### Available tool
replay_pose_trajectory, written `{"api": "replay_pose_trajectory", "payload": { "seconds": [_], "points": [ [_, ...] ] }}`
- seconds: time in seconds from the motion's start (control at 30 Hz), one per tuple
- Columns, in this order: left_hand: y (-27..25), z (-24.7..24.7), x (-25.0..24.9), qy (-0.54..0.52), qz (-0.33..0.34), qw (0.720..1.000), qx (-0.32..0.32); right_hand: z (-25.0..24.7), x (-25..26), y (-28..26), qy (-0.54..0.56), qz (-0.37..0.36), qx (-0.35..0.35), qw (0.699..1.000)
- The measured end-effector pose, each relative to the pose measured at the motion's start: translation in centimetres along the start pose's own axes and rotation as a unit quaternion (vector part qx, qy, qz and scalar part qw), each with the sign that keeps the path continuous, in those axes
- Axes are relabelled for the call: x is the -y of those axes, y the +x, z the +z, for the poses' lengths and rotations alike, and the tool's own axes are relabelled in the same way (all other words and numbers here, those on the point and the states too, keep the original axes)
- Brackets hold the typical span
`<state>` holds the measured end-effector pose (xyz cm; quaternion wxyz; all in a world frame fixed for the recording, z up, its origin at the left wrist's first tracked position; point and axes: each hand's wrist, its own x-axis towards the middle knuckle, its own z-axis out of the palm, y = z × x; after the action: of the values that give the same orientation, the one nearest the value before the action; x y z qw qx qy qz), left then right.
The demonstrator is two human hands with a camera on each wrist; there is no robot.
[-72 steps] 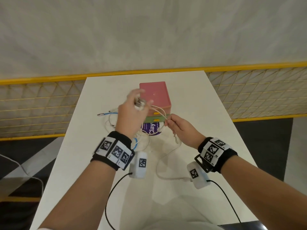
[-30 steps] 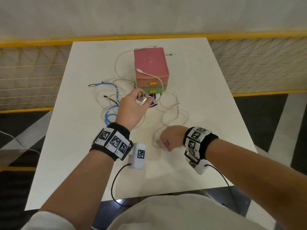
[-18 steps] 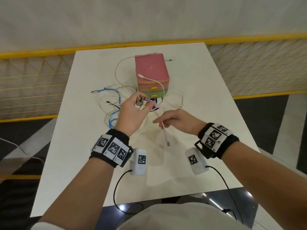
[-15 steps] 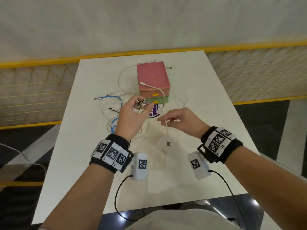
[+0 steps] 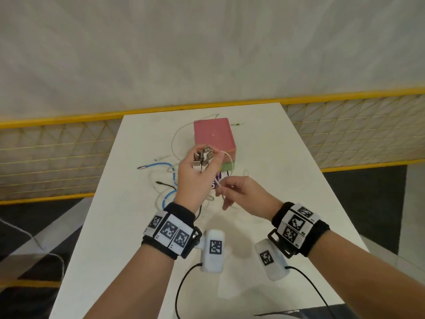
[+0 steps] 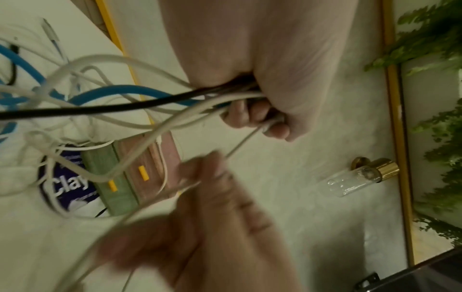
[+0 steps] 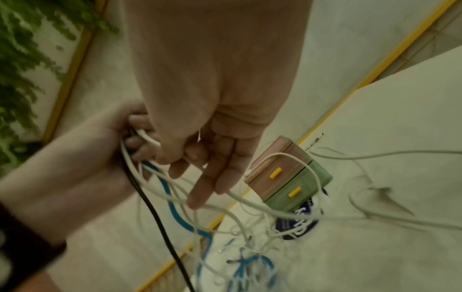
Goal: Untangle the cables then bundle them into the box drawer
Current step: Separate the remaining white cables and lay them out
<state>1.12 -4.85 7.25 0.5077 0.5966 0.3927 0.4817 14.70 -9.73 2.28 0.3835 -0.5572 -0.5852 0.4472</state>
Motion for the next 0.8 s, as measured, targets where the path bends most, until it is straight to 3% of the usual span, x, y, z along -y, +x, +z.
{"api": "replay_pose_trajectory", "payload": {
  "seconds": [0.1, 0.2, 0.33, 0.4, 0.47, 0.5, 0.57, 0.6, 0.67, 0.7, 0.73, 0.8],
  "points": [
    [1.4, -0.7, -1.3, -0.021, 0.014, 0.999, -0.038, -0.8, -2.2, -0.5, -0.107, 0.052, 0.030, 0.992],
    [2.9, -1.8, -2.8, -0.099, 0.011, 0.992, -0.074, -3.0, -5.4, -0.7, -0.237, 0.115, 0.035, 0.964],
    [3.7, -2.3, -3.6, -0.169, 0.000, 0.985, -0.018, -6.2, -6.5, 0.2, -0.302, 0.193, -0.018, 0.934],
    [3.4, -2.0, -3.5, -0.148, -0.001, 0.989, 0.008, -7.6, -5.2, 1.3, -0.308, 0.150, -0.112, 0.933],
    [3.1, -1.5, -2.9, -0.117, -0.004, 0.993, 0.012, -9.0, -3.1, 2.5, -0.289, 0.060, -0.201, 0.934],
    [3.1, -1.2, -2.5, -0.106, -0.010, 0.994, 0.009, -9.7, -1.8, 3.0, -0.284, 0.033, -0.205, 0.936],
    [3.0, -0.7, -1.9, -0.103, -0.030, 0.994, -0.001, -10.5, 0.3, 3.6, -0.325, 0.047, -0.152, 0.932],
    [3.0, -0.5, -1.6, -0.102, -0.040, 0.994, -0.003, -10.5, 1.1, 3.6, -0.361, 0.070, -0.127, 0.921],
    [2.8, -0.2, -1.1, -0.081, -0.056, 0.995, -0.003, -10.1, 2.6, 3.3, -0.417, 0.064, -0.146, 0.895],
    [2.7, 0.0, -1.0, -0.070, -0.059, 0.996, -0.004, -9.5, 3.2, 3.0, -0.392, 0.031, -0.160, 0.905],
    [2.6, 0.2, -1.0, -0.067, -0.063, 0.996, -0.005, -8.7, 3.9, 2.6, -0.326, -0.009, -0.144, 0.934],
    [2.4, 0.8, -1.4, -0.062, -0.061, 0.996, 0.004, -6.7, 4.9, 1.8, -0.168, -0.056, -0.021, 0.984]
  ]
}}
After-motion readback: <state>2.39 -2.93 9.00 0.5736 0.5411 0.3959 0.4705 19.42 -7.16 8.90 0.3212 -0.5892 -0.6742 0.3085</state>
